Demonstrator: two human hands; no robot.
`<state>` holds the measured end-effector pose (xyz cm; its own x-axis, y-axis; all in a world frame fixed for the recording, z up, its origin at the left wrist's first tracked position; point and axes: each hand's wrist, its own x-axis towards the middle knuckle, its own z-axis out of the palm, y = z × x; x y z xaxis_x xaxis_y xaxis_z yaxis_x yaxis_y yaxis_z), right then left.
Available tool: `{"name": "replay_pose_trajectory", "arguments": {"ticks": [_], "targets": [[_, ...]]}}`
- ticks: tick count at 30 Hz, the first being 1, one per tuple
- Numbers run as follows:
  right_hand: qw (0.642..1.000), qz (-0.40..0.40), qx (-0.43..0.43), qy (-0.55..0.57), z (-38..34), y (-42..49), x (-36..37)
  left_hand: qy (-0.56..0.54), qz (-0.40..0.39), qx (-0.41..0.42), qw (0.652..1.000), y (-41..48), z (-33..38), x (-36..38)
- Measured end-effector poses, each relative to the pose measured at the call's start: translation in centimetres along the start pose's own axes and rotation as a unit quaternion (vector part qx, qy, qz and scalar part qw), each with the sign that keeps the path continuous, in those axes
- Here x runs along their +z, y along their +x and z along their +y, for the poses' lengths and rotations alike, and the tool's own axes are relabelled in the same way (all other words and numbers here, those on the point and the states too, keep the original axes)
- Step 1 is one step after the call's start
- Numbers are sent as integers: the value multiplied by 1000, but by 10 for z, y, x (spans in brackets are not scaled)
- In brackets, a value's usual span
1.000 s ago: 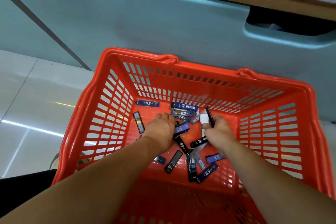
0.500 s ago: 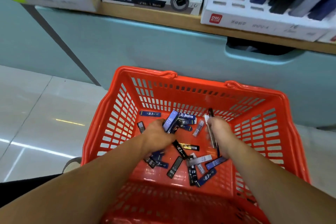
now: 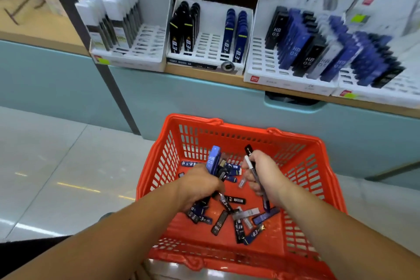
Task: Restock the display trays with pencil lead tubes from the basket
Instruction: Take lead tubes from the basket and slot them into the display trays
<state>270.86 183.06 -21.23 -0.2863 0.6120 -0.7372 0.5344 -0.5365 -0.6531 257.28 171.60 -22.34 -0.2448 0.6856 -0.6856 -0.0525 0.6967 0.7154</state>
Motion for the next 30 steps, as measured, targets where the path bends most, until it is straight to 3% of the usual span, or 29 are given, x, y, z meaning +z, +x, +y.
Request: {"name": "replay_pose_trajectory", "arguments": {"ticks": [4,13,20,25,30], "targets": [[998,13,-66,7,-24,-27,-3,8,11,45,999,-18,17,2],[984,-42,-139,99,-116,-95,-15,-5,39,146,988,-85,99,-22],[928,-139,-210,275,-176,-163,-1,-26,22,256,966,-155,156,-47],[907,-117,-241,325,-183,-168,15,-16,50,288,956,-164,163,-53],[908,-83,-215,349,-196,-160,22,9,19,261,965,-158,163,-64]]}}
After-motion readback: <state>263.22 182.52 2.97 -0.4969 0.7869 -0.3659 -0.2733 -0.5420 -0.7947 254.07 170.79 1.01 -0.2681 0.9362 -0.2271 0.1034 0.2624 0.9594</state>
